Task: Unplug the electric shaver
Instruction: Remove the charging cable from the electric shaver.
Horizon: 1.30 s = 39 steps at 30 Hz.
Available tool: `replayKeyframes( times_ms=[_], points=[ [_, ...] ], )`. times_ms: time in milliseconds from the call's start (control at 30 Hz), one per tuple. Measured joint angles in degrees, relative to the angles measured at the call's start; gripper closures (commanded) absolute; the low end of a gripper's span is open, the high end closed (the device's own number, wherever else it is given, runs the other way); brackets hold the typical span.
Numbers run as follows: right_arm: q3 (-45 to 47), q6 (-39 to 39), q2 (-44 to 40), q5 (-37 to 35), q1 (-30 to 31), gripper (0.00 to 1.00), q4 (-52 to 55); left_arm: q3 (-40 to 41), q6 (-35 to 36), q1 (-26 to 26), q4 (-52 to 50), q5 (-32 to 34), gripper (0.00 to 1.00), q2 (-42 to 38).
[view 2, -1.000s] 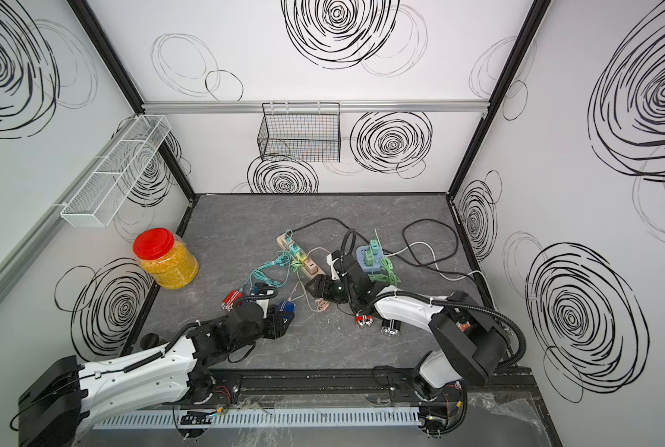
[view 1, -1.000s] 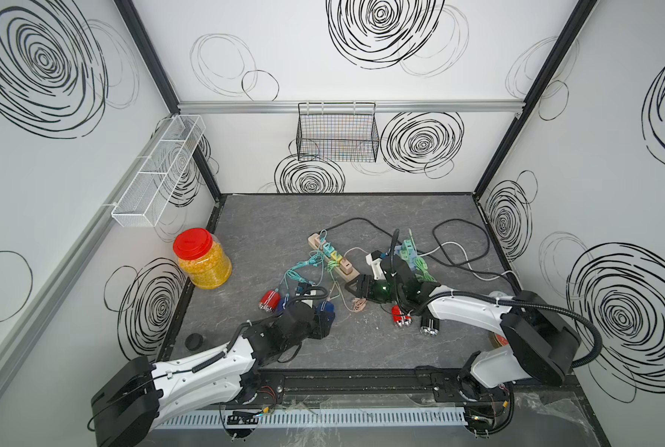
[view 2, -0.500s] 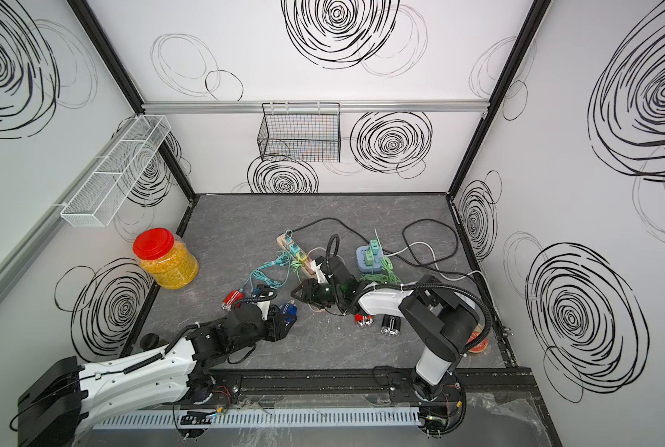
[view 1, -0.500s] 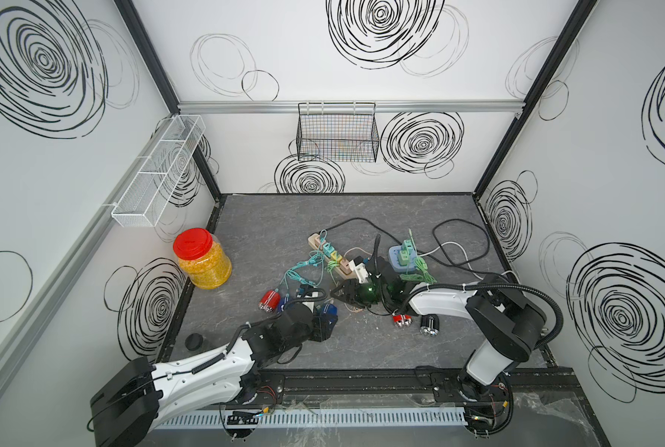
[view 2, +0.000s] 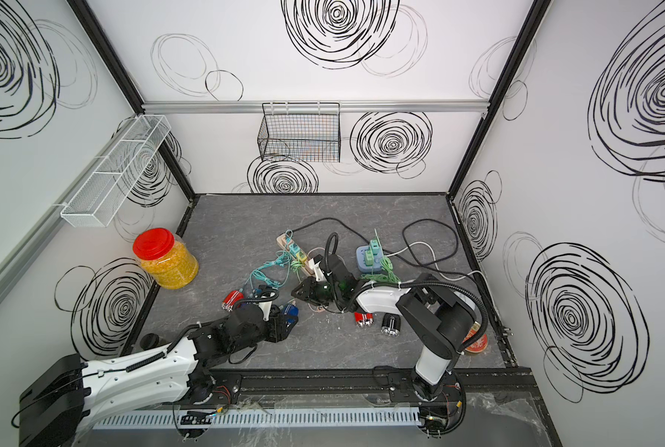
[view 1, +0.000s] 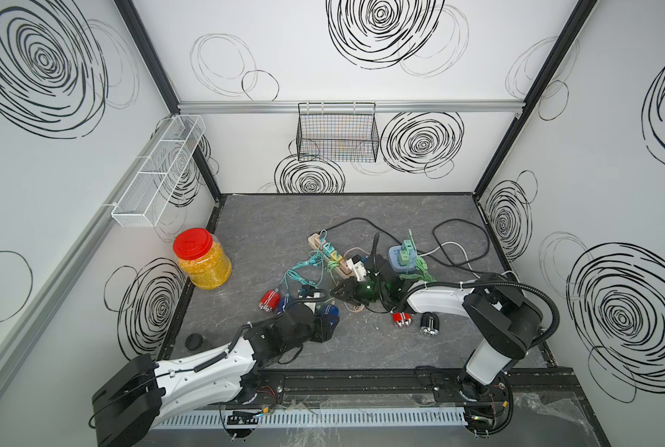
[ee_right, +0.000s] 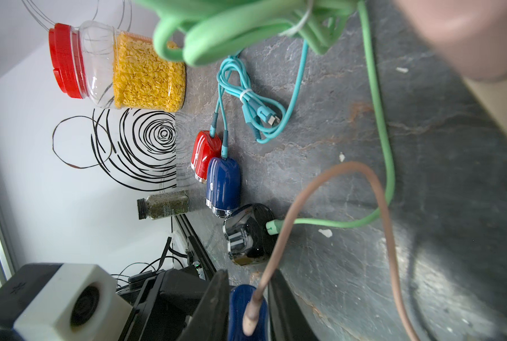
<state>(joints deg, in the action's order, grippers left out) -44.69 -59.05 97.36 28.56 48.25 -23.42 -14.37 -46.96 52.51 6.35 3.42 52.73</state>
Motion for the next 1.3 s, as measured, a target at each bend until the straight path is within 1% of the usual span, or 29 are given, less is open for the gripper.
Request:
replayKeyframes(
  times_ms=[200, 333, 600, 767, 1000, 1167, 1300],
  points=[
    [0.0, -0.09, 0.59, 0.04, -0.48, 0.85, 0.07, 0.0, -0.35, 1.01, 1.27, 0.0, 0.58, 0.72],
    [0.0, -0.02, 0.63, 0.04, -0.72, 0.9, 0.07, -0.02, -0.59, 1.55, 1.49, 0.04, 0.58, 0.87],
    [0.09, 0.79, -0.02, -0.96, -0.94, 0.9, 1.11, -0.02, -0.66, 1.92, 1.62, 0.11, 0.63, 0.87],
    [0.72, 1.07, -0.85, -1.4, -2.12, 0.9, 2.03, -0.13, -0.63, 2.69, 1.84, 0.57, 0.63, 1.11],
    [1.75, 1.22, -1.68, -2.71, -5.97, 0.9, 1.99, -0.13, -0.48, 3.76, 1.01, 0.57, 0.63, 1.16],
    [1.75, 1.44, -1.7, -2.67, -5.88, 0.9, 2.1, -0.55, 0.28, 4.07, -0.28, 1.51, 0.62, 1.53],
    [1.75, 1.95, -1.7, -2.69, -5.51, 0.89, 2.6, -2.71, 1.79, 4.33, -3.26, 3.28, 0.62, 3.72]
  ],
)
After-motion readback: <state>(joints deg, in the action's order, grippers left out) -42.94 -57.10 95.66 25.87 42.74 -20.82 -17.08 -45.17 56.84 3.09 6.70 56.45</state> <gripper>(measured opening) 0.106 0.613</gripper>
